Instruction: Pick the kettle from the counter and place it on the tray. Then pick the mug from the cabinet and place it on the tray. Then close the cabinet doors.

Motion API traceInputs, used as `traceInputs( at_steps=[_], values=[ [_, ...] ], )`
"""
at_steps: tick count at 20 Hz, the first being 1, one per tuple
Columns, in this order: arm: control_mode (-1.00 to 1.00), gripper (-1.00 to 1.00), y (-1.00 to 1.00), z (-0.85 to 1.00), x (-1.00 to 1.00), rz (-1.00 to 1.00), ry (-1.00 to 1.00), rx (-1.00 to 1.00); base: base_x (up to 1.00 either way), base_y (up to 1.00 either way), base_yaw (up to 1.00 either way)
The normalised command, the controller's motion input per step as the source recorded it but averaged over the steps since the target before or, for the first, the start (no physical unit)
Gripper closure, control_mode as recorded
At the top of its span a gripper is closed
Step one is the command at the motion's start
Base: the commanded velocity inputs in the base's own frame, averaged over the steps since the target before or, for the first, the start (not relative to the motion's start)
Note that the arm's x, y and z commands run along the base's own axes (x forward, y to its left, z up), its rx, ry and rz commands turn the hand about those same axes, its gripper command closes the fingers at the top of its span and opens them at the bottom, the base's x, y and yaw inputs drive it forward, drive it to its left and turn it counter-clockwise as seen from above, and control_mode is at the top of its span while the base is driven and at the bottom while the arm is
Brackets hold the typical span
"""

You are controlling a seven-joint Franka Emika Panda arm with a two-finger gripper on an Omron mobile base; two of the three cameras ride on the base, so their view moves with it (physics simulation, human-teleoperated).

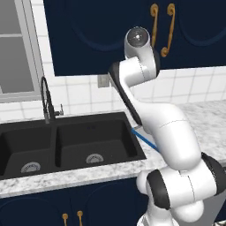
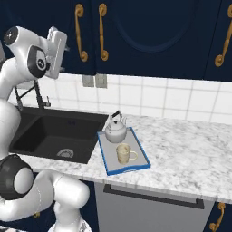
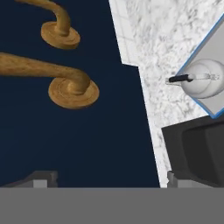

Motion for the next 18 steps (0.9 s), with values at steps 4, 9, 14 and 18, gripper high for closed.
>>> traceInputs(
  at_steps=[4,9,14,18],
  values=[
    [-1.0,-1.0,-0.03,-0.38,0.64,0.1,0.03,0.06,0.0,0.0,0.0],
    [-1.0,-1.0,-0.03,-0.26,0.69,0.13,0.18,0.17,0.0,0.0,0.0],
    [-1.0,-1.0,0.0,-0.31,0.47,0.08,0.03,0.03,0.0,0.0,0.0],
    [-1.0,-1.0,0.0,-0.11,0.21,0.0,0.0,0.0,0.0,0.0,0.0]
  ],
)
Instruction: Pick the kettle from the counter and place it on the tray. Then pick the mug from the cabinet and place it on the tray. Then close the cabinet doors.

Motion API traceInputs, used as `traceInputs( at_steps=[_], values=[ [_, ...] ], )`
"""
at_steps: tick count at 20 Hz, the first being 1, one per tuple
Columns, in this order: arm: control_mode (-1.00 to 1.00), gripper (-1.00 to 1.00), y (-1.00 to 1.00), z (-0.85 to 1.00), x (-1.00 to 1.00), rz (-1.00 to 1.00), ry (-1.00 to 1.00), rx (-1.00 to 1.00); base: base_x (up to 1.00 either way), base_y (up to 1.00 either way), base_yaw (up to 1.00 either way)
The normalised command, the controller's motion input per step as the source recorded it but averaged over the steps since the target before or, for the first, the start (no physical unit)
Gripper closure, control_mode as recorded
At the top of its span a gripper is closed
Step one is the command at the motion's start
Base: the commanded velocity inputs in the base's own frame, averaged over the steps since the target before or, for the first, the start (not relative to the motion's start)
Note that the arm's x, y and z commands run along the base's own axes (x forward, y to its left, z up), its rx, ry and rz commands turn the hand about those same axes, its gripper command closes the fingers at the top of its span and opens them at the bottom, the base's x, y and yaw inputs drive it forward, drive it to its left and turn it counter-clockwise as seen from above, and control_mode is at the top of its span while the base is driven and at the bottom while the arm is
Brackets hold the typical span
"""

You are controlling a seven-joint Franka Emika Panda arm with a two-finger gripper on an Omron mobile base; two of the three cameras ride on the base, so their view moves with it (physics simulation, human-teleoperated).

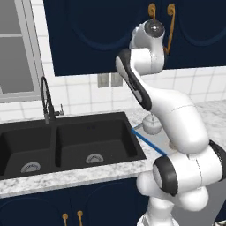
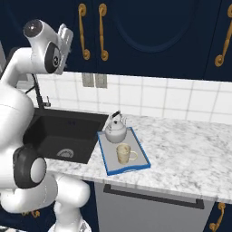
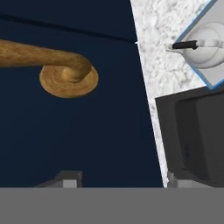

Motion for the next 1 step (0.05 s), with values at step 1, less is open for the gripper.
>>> traceInputs(
  at_steps=[1],
  values=[
    [-1.0,-1.0,0.0,-0.01,0.09,0.0,0.0,0.0,0.0,0.0,0.0]
  ],
)
